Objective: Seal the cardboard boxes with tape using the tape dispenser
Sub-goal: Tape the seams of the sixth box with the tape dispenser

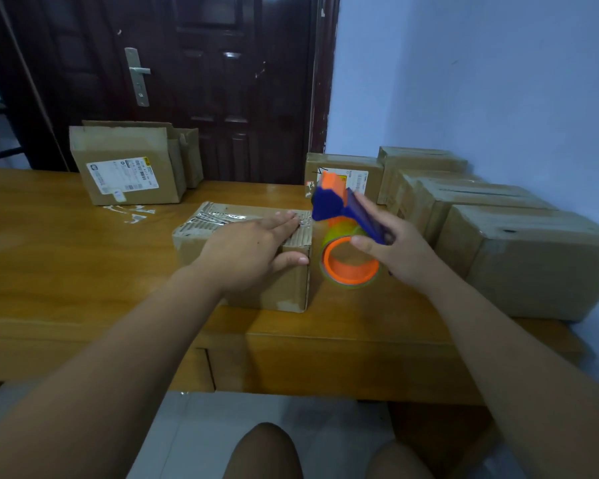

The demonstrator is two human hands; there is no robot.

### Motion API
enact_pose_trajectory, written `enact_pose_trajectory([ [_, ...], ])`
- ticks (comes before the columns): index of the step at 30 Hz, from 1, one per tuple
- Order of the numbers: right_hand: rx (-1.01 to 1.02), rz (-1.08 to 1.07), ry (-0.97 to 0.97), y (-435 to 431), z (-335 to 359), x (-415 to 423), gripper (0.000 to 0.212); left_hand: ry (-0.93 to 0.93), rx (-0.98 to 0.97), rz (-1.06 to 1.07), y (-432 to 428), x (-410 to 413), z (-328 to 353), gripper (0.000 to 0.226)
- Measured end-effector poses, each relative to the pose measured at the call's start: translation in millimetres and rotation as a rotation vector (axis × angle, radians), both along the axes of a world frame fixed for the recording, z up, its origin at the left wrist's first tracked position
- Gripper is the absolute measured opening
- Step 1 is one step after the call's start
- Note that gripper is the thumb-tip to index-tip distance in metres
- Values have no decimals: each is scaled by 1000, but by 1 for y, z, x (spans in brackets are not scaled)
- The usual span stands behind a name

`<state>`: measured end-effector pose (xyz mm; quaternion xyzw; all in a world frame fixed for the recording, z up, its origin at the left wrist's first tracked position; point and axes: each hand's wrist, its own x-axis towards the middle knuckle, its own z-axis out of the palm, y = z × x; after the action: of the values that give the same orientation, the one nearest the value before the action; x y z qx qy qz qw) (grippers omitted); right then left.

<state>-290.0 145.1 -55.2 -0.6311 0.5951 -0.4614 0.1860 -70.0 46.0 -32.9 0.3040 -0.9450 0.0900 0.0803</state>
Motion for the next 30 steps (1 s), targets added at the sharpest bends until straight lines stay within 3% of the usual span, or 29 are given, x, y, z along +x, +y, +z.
enact_pose_trajectory([
  [7,82,-64,349,4,11,-4,69,17,-10,-11,1,-1,0,88],
  [12,-9,-60,12,20,15,-7,64,45,-3,-17,1,1,0,79],
  [21,-62,-35,-128,19,14,4,63,126,23,-30,-10,15,-3,69],
  [28,91,-66,415,0,20,-1,70,109,1,-23,-19,25,-4,69],
  [30,148,-53,490,1,22,-6,69,100,11,-12,-21,28,-2,71],
])
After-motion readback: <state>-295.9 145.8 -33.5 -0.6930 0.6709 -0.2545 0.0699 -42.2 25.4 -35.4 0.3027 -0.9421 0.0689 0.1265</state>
